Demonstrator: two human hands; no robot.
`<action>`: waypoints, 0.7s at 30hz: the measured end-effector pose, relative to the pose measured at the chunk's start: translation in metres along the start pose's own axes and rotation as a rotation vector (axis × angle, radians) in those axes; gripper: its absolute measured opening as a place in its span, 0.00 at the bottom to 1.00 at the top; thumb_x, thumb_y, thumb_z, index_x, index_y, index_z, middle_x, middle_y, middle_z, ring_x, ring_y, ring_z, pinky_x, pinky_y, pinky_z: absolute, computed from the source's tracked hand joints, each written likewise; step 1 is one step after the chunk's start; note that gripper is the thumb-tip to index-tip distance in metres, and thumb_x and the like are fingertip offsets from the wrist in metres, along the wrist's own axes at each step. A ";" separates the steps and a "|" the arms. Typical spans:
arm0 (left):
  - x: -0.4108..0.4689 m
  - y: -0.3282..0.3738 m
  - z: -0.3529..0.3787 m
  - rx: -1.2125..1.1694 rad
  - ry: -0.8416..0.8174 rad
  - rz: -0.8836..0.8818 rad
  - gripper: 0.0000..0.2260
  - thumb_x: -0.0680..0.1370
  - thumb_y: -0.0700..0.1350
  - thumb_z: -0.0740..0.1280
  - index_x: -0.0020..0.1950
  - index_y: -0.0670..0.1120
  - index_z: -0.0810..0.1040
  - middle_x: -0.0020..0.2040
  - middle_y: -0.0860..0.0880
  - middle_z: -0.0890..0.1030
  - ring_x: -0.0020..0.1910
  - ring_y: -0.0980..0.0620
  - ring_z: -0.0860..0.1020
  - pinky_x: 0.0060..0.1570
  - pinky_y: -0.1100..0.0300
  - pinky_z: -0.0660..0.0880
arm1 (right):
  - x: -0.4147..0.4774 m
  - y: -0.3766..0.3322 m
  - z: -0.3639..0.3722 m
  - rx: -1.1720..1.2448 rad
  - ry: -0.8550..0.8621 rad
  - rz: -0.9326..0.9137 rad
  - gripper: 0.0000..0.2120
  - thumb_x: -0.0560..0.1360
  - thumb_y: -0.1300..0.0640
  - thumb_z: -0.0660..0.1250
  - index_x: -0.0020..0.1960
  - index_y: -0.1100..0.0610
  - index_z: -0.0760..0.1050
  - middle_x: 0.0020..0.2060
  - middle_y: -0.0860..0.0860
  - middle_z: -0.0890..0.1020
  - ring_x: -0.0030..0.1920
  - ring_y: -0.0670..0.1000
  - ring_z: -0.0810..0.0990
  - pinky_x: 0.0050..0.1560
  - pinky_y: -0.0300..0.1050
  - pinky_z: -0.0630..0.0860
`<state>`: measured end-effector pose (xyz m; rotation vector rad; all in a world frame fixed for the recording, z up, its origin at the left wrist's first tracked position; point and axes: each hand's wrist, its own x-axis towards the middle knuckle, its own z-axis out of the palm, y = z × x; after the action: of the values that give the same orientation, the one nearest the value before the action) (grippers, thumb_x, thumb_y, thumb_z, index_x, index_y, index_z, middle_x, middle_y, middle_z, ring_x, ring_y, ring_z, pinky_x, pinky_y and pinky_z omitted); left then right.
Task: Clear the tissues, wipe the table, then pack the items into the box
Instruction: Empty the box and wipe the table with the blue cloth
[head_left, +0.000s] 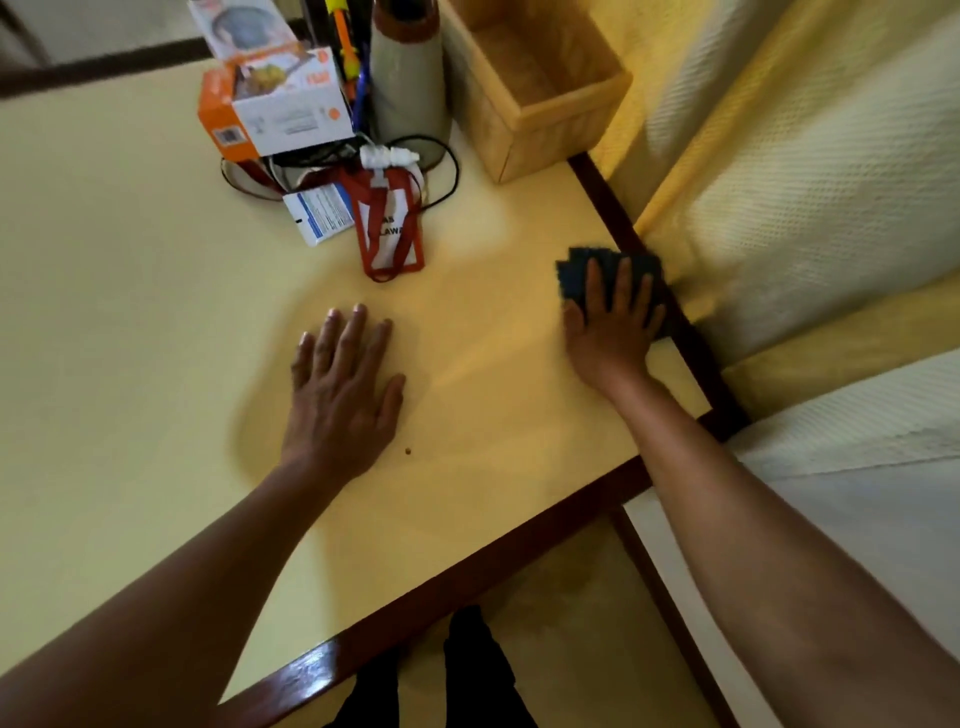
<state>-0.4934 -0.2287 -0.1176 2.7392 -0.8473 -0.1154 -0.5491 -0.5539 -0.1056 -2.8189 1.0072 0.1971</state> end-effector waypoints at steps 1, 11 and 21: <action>-0.001 0.000 0.000 -0.004 0.004 -0.002 0.30 0.85 0.60 0.50 0.85 0.51 0.54 0.85 0.45 0.52 0.84 0.44 0.46 0.81 0.40 0.49 | -0.007 -0.025 0.004 -0.023 0.000 -0.126 0.33 0.81 0.36 0.42 0.84 0.46 0.46 0.83 0.57 0.47 0.82 0.65 0.44 0.78 0.70 0.43; 0.000 0.003 0.000 -0.013 0.002 -0.021 0.29 0.85 0.60 0.51 0.85 0.52 0.53 0.85 0.46 0.52 0.84 0.45 0.47 0.80 0.40 0.51 | 0.100 -0.022 -0.008 -0.030 0.090 -0.186 0.32 0.82 0.36 0.43 0.83 0.48 0.57 0.81 0.59 0.58 0.80 0.67 0.55 0.75 0.73 0.53; 0.001 0.007 -0.003 -0.035 -0.030 -0.048 0.28 0.85 0.59 0.54 0.85 0.55 0.52 0.85 0.49 0.50 0.84 0.48 0.44 0.81 0.41 0.51 | -0.014 0.013 0.013 -0.090 -0.030 -0.804 0.29 0.84 0.38 0.49 0.83 0.42 0.49 0.84 0.50 0.49 0.83 0.59 0.46 0.79 0.66 0.49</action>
<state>-0.4954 -0.2340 -0.1129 2.7325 -0.7805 -0.1794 -0.5697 -0.5530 -0.1174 -3.0207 -0.1897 0.1853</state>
